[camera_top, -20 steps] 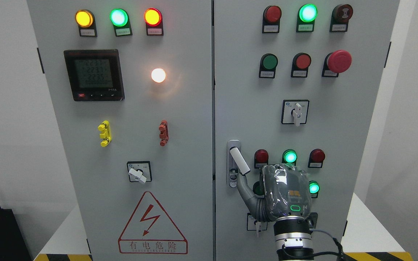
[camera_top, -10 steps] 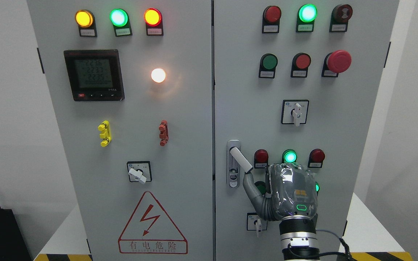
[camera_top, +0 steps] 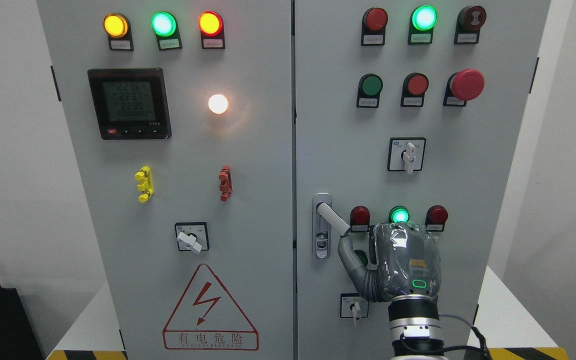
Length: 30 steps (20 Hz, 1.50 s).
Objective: Release door handle
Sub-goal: 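Hold the turned handle in the right hand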
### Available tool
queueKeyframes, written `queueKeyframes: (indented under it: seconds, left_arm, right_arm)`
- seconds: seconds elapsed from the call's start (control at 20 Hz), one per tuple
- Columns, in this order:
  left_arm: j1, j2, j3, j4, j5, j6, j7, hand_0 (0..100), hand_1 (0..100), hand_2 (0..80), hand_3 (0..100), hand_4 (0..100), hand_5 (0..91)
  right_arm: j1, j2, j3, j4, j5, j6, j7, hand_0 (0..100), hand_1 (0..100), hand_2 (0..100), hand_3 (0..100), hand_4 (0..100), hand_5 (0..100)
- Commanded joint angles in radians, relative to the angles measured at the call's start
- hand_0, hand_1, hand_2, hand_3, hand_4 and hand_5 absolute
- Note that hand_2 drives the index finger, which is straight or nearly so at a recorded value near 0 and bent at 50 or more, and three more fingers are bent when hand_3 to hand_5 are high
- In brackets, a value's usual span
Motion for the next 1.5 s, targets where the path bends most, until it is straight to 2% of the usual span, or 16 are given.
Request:
queueKeyframes:
  seconds: [0.0,1.45]
  left_arm:
    - [-0.026,0.001,0.017,0.000,0.000,0.001,0.000,12,39,0.0,0,0,0.0]
    - [-0.026,0.000,0.017,0.000,0.000,0.001,0.000,12,39,0.0,0,0,0.0]
  right_arm:
    - [-0.004,-0.002,-0.005,-0.002,0.000,-0.001,0.001,49,15,100,100,90,95]
    - [-0.035,0.000,-0.014,0.000,-0.005,-0.002,0.002,49,15,100,100,91,95]
